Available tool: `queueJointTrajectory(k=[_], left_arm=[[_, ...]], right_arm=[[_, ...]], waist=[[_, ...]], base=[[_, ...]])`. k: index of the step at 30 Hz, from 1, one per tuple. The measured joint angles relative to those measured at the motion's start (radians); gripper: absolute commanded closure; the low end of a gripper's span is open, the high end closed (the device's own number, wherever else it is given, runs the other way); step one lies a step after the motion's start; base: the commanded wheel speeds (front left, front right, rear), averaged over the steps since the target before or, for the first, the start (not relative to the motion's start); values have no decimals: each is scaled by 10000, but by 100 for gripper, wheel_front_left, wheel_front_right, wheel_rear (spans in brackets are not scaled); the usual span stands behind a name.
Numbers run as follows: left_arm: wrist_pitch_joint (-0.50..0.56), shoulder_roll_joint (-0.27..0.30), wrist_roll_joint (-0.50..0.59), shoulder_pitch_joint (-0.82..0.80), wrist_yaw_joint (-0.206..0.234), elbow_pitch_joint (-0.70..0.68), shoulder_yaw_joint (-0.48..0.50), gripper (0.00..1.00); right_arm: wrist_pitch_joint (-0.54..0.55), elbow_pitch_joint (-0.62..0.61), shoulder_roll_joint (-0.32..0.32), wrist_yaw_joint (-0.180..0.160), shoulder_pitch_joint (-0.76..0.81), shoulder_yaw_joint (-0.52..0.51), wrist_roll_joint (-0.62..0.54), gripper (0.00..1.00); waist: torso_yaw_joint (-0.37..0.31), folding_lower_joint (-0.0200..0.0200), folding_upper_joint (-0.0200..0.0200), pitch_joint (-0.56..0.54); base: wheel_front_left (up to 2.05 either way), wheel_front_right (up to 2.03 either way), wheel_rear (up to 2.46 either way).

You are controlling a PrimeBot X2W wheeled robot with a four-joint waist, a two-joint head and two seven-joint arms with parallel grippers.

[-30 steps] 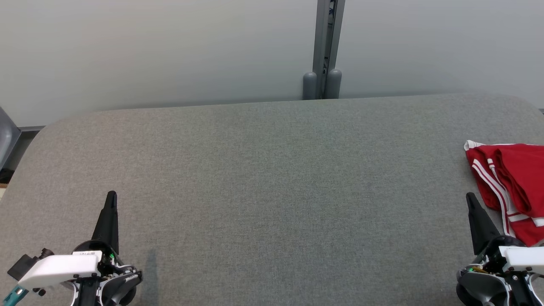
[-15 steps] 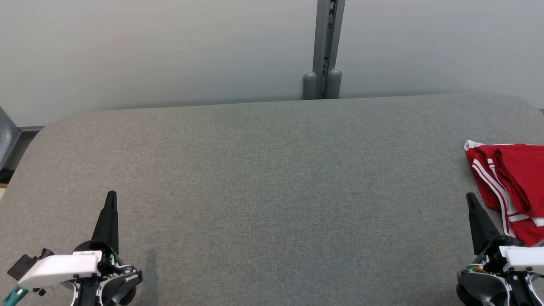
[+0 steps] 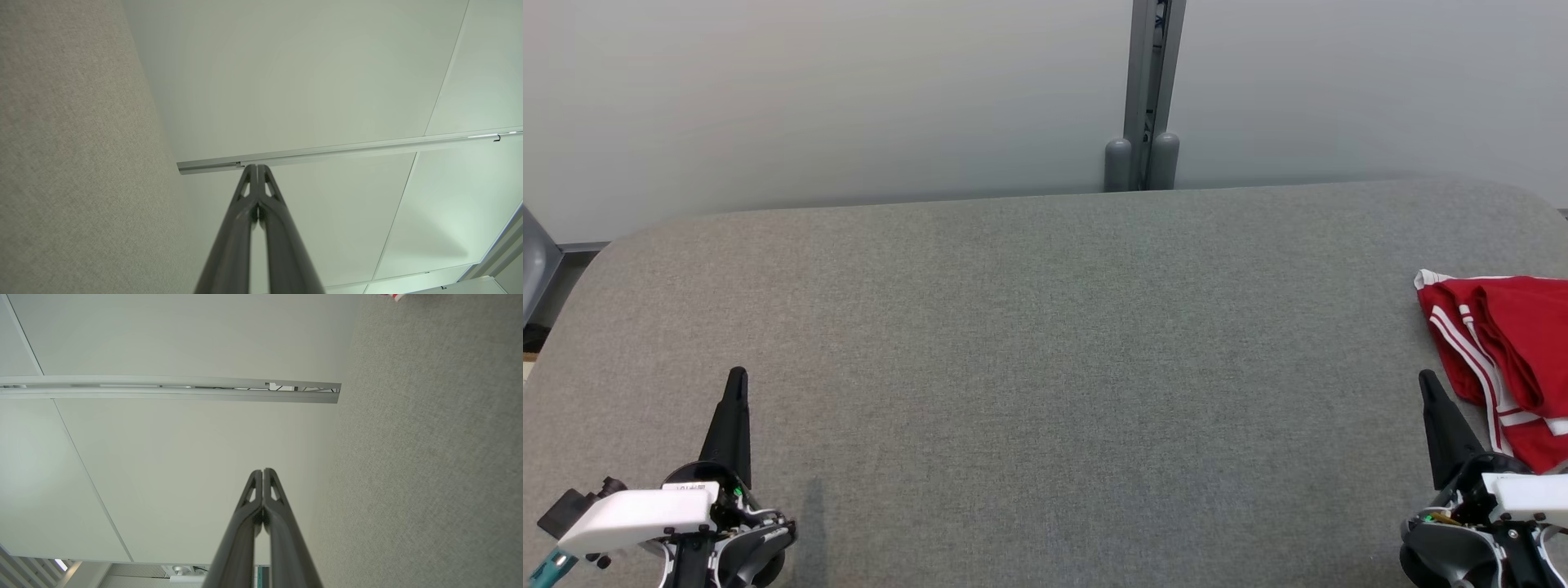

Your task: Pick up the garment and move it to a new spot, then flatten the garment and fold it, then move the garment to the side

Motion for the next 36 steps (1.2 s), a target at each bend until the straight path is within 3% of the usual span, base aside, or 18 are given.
queueJointTrajectory(k=[36], left_arm=[[0,0,0,0,0,-2,0,100]], right_arm=[[15,0,15,0,0,-33,-15,100]], waist=[[0,0,0,0]], base=[[0,0,0]])
